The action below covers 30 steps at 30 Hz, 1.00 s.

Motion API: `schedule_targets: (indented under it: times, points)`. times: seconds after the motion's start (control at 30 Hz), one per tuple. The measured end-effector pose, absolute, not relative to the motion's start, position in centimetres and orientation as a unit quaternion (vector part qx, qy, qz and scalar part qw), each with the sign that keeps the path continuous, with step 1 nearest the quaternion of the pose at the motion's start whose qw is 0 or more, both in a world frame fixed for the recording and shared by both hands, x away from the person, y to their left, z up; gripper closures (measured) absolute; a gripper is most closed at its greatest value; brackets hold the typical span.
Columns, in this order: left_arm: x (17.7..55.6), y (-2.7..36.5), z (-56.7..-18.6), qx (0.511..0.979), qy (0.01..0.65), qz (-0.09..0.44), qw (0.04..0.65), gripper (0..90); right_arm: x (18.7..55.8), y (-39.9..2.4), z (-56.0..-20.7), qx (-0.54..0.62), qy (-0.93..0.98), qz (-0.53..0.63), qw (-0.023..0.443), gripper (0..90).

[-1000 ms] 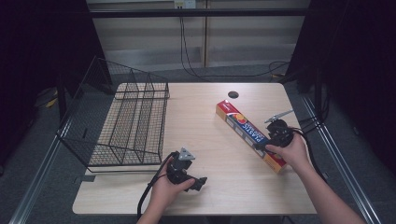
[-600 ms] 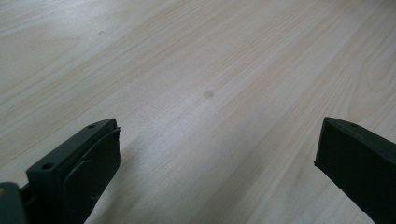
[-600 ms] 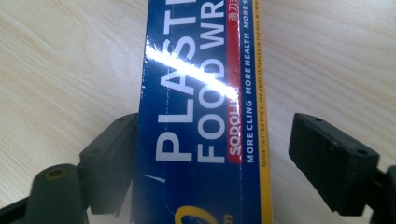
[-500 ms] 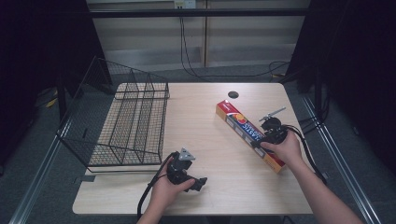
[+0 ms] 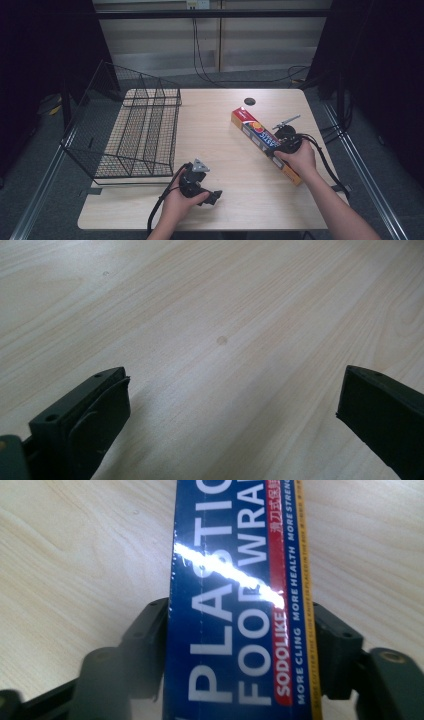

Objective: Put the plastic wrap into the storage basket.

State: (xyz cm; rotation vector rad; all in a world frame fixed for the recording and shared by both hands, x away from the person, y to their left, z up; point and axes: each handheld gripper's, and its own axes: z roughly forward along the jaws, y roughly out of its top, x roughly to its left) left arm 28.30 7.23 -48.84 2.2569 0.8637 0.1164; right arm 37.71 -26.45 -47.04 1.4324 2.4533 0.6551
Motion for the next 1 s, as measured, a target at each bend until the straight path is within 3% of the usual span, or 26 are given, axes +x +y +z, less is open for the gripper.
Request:
schedule_targets:
  times: [0.23,0.57,1.0]
  points:
    - [28.2,7.1,-48.2,0.873,0.331,0.042,0.355,0.2,37.6,-26.2,-47.0,0.486,0.837,0.216,0.129,43.0]
    - [28.7,5.9,-45.8,0.872,0.308,0.027,0.381,0.0,35.9,-27.5,-45.9,0.464,0.832,0.281,0.116,44.5]
    - [32.7,2.9,-38.6,0.899,0.230,0.016,0.371,0.0,33.3,-28.2,-43.0,0.385,0.871,0.285,0.108,44.3]
